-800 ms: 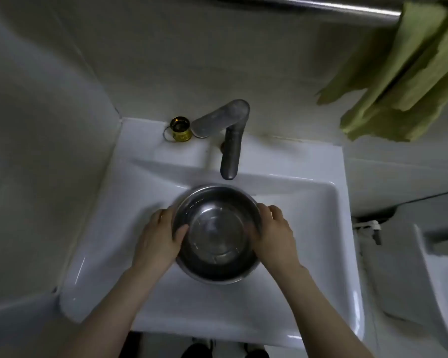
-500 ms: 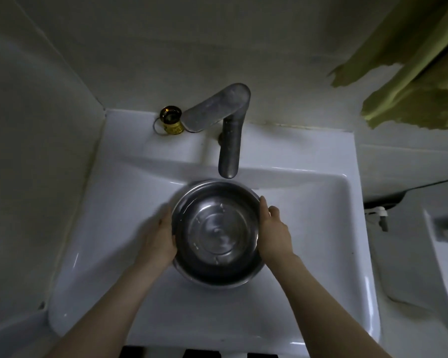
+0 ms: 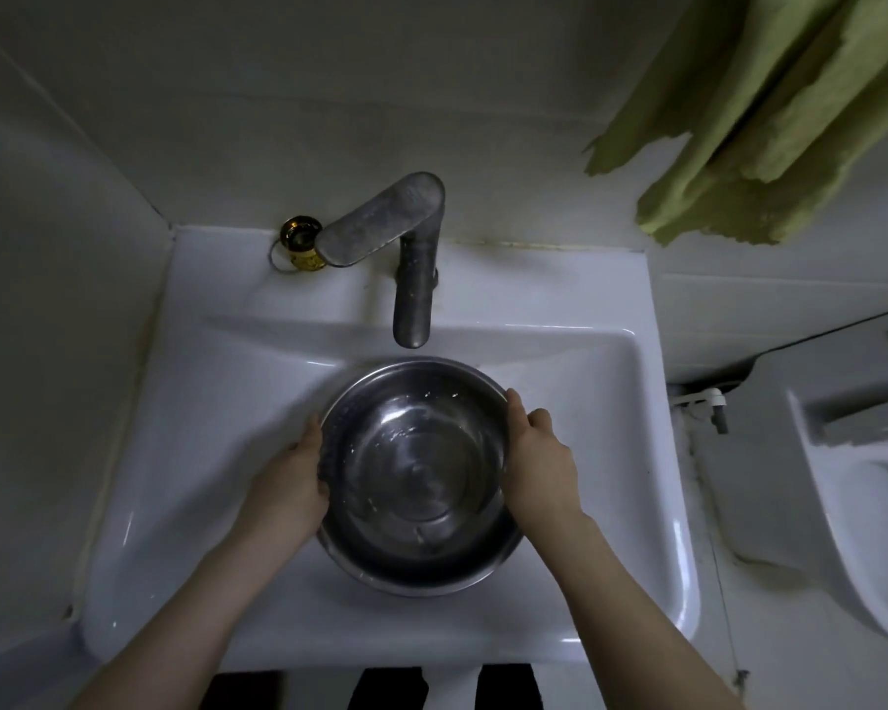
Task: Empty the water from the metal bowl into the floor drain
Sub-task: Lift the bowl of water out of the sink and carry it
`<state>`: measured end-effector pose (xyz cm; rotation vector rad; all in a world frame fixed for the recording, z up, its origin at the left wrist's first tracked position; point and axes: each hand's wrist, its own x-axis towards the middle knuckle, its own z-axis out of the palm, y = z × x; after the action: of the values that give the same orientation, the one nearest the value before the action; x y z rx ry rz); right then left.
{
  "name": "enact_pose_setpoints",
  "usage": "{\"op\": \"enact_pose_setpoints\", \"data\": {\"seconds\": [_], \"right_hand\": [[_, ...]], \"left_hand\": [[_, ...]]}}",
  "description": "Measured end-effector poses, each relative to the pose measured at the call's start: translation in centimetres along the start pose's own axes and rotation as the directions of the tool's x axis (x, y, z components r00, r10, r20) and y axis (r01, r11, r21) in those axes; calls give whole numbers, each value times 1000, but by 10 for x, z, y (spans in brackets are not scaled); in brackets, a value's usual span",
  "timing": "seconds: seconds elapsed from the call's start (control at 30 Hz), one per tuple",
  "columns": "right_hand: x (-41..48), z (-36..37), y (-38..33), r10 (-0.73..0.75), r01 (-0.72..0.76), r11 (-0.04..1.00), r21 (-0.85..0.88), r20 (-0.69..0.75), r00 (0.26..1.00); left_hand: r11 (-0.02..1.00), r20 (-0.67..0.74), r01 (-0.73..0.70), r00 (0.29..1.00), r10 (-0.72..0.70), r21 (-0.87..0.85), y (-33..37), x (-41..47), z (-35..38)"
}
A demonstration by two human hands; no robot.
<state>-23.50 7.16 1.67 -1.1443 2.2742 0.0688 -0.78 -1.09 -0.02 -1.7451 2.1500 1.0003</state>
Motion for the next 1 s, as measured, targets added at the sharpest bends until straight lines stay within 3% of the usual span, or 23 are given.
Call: {"op": "enact_pose_setpoints", "data": {"seconds": [0.23,0.57,0.77,1.0], "right_hand": [[-55,-45,31,34,-33,999,14,-90,995],[-135,-99,136,150,-132,987,94,-230,962],[-164,-127,232,166,-144,984,103,-254,953],[-173,-148,352,154,-140,986,91,-185,971]], "left_hand": [[994,51,-91,995,88,52,47,-45,-24],[946,42,-316,949,313,69,157,-114,-22],[931,24,-356,934,356,76,239,-145,29],[931,49,-364,930,364,4,324,-178,113]]}}
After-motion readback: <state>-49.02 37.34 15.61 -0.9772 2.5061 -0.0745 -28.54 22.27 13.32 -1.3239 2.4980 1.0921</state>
